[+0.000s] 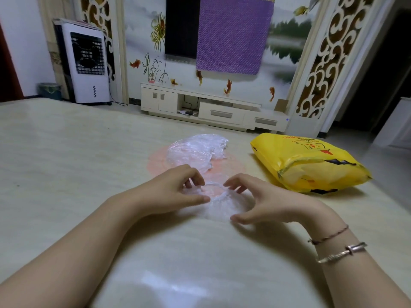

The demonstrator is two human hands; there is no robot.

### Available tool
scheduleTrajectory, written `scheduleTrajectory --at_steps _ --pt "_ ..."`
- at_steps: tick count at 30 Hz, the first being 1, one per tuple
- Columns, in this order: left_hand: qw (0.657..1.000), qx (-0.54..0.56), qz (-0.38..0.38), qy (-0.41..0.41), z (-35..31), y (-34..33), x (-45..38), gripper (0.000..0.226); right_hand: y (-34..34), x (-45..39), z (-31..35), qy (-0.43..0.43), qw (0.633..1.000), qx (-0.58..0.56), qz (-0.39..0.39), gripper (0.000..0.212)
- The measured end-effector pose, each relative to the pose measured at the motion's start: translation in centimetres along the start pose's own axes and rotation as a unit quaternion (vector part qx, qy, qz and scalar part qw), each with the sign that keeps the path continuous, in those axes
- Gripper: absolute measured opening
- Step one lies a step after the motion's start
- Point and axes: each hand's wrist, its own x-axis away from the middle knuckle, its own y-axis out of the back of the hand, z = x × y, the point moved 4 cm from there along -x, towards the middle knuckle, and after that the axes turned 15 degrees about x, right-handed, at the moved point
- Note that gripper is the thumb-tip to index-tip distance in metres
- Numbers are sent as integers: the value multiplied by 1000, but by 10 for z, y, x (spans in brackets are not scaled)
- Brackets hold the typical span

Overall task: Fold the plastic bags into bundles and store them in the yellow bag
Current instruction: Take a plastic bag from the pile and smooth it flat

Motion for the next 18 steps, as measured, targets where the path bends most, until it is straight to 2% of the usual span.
scheduleTrajectory --at_steps 4,8,11,15,18 --pt "999 -2 29 33 -4 -1 3 65 2 3 4 -10 1000 22 14 57" --pt "998 -28 45 45 -7 -5 7 72 2 -3 8 -4 993 85 -80 28" --pt "999 -25 28 35 -7 -5 7 66 3 -8 5 -25 988 59 -137 11" --pt "999 -24 20 9 -5 -4 6 50 4 -9 0 -34 993 14 -113 10" --pt "1000 -7 7 -23 -7 -2 4 26 4 -5 1 -55 996 -16 -72 39"
